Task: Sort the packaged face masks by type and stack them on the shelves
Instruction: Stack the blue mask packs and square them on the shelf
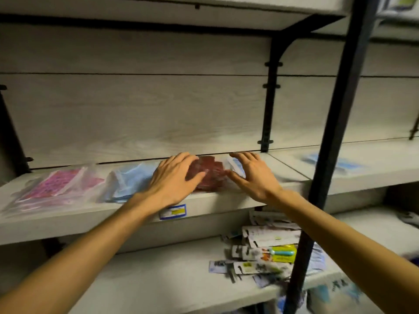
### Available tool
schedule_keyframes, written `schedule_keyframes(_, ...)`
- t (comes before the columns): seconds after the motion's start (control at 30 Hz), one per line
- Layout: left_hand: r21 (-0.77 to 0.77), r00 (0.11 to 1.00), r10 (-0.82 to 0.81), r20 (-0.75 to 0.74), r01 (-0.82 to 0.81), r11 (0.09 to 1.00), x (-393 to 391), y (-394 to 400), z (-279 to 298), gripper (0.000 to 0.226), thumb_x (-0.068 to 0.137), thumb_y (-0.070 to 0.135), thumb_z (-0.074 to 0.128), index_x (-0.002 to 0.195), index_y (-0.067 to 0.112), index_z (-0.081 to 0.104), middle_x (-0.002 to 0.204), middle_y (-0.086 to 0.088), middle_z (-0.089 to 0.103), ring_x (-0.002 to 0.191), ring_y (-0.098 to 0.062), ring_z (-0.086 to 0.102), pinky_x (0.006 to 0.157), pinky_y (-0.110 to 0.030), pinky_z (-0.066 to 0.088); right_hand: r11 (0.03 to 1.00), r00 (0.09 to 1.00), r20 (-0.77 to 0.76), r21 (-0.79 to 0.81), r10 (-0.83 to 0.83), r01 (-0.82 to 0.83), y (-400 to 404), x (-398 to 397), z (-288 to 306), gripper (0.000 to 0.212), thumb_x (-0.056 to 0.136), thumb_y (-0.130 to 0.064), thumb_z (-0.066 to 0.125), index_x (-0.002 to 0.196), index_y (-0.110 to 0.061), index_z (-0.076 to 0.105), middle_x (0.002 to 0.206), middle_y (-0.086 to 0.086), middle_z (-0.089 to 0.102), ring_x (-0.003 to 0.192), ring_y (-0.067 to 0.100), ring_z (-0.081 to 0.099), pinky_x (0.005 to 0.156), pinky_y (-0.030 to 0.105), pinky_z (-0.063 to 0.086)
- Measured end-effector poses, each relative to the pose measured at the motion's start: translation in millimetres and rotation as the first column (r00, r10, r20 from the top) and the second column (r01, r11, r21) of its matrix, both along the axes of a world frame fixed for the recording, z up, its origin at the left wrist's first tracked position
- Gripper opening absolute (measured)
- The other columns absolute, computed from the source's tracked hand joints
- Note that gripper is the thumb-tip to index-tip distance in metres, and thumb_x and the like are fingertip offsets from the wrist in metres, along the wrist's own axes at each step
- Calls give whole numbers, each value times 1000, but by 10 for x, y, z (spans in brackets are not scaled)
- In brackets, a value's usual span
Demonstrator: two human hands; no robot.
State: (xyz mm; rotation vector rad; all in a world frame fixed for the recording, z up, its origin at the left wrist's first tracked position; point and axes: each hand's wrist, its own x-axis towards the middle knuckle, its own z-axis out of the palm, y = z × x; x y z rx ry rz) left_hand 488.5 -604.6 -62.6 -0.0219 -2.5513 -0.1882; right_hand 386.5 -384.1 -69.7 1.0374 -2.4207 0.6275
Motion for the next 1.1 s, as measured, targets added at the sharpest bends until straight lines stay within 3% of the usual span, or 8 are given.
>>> schedule_keyframes(0.17,28,995,-67,-71,70,997,-160,1193,-115,39,93,40,65,128,22,63,129,4,64,113,-23,61,92,-35,49,991,995,-29,-92,98,-100,1116,-32,-92,43,99,-35,58,140,-21,53,139,-2,58,127,16,51,104,32,44)
schedule_keyframes(0.27,53,993,-93,-67,97,994,-258,1791,-228,33,93,43,64,123,30,65,117,10,71,103,-17,68,85,-34,54,989,992,-55,-84,116,-121,1777,-44,-217,44,97,-33,60,139,-27,51,139,-6,55,121,8,52,100,29,47)
schedule_keyframes(0.4,105,979,-205,-2,204,973,-429,2507,-379,27,94,44,59,119,35,64,105,12,73,93,-11,68,81,-36,58,997,996,-87,-82,9,-16,2647,-166,-386,45,96,-25,63,139,-25,51,138,-4,56,117,12,58,88,23,47)
schedule_keyframes(0.53,94,922,-386,33,382,919,-655,3117,-397,25,94,42,59,118,36,65,108,17,71,91,2,62,83,-28,58,971,993,2,-210,-120,118,3231,-450,-401,43,95,-23,63,137,-24,54,136,-2,60,117,14,59,93,37,54)
schedule_keyframes(0.63,145,900,-434,48,423,894,-939,3439,-313,28,94,40,61,122,34,64,120,17,66,103,2,60,90,-25,54,925,982,84,-332,-169,188,3415,-745,-326,43,93,-22,62,135,-21,55,131,-2,63,116,16,59,93,42,53)
schedule_keyframes(0.8,112,942,-325,80,315,942,-1558,3786,-245,52,94,49,58,142,31,48,157,10,38,144,-12,35,112,-35,36,898,944,219,-315,-246,307,3475,-1335,-226,53,92,-30,63,141,-13,49,134,8,62,119,27,58,94,39,49)
schedule_keyframes(0.93,114,975,-217,38,211,971,-2089,3904,-260,52,97,50,54,142,25,50,161,2,31,147,-21,29,113,-40,34,913,904,295,-176,-309,369,3446,-1870,-128,65,90,-39,66,144,-11,42,135,16,58,115,31,58,90,36,44)
schedule_keyframes(1.1,260,962,-57,267,-15,965,-2702,3928,-345,72,97,65,39,154,21,31,163,-13,15,146,-38,25,115,-51,31,904,811,423,56,-405,423,3329,-2617,-56,73,87,-57,65,137,-8,45,129,16,59,111,33,58,87,38,46)
